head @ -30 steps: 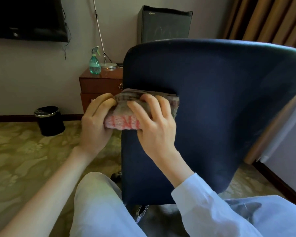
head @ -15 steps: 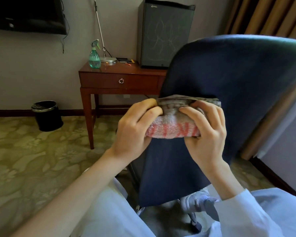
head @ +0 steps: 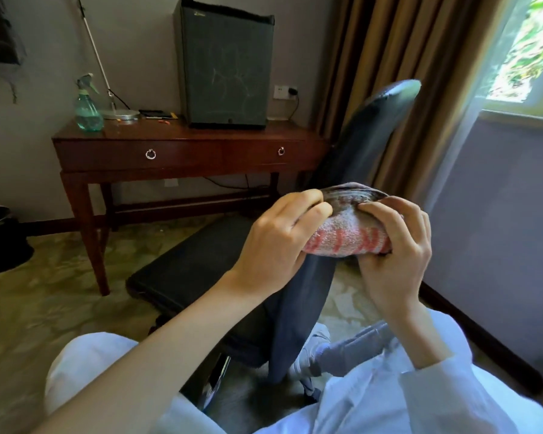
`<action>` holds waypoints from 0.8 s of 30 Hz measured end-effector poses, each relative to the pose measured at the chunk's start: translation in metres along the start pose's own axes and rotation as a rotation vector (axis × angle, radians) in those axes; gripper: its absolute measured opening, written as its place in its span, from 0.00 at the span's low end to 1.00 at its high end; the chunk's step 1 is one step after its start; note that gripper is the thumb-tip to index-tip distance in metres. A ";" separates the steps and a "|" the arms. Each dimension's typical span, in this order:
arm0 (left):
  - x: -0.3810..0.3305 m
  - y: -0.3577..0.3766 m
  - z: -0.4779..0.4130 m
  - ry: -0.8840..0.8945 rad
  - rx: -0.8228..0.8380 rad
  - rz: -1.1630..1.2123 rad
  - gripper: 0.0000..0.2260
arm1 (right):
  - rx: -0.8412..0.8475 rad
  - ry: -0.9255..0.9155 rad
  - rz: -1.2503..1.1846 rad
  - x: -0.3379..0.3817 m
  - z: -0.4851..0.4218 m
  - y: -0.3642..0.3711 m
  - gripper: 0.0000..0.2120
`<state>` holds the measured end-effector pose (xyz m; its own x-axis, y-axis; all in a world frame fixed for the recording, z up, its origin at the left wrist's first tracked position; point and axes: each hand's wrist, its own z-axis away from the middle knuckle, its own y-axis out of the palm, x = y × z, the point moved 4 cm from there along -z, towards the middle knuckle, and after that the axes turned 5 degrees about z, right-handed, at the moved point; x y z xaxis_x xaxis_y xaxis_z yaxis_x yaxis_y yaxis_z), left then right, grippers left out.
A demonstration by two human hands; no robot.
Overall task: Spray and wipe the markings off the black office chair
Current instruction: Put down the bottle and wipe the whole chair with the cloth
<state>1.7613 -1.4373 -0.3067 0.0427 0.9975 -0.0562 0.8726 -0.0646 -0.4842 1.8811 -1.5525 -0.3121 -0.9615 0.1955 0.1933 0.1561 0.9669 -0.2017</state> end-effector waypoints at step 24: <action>0.010 0.141 -0.117 0.133 0.096 0.175 0.15 | 0.055 0.139 0.225 -0.139 -0.058 -0.003 0.19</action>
<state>1.9411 -1.4328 -0.2735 0.2588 0.9653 -0.0343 0.7963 -0.2333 -0.5581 2.0276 -1.5730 -0.2832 -0.8630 0.4290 0.2668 0.3463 0.8868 -0.3059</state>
